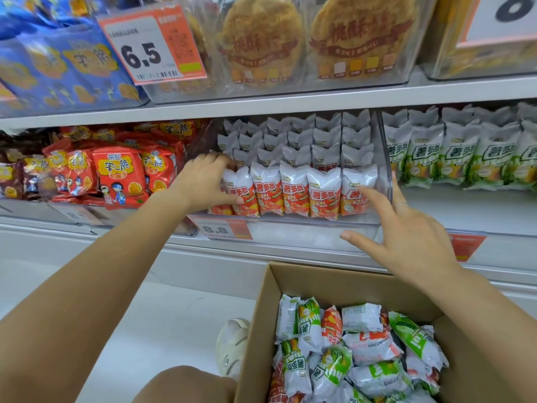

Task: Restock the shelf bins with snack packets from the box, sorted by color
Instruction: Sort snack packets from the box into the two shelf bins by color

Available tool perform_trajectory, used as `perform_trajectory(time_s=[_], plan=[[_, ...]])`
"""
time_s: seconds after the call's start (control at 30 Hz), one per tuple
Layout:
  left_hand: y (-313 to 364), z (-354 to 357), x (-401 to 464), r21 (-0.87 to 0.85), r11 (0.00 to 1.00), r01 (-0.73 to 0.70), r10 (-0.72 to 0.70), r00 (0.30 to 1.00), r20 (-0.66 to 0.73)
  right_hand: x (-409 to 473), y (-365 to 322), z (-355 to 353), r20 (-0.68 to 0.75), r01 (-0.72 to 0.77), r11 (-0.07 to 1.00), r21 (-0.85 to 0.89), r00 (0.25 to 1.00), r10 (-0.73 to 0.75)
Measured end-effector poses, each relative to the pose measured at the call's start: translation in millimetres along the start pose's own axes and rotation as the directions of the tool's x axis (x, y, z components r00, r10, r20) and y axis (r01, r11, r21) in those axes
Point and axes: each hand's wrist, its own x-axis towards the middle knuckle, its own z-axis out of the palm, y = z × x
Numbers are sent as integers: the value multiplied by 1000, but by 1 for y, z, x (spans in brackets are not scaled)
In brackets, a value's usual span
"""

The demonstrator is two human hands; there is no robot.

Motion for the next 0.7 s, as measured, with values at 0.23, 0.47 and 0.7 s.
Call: perform_trajectory(time_s=[0.23,0.47,0.7], plan=[[-12,-3,4,341,934,-108,45,982,186,0,-1,3,-26,-2,1000,-2,1000,2],[-6,-8,14,485,866,-124,-31,954,300,1,1,7,-37,15,1000,15,999,-14],[-2,-9,13,586,788,-185,-45,934,355,2,3,10,-69,34,999,21,997,-32]])
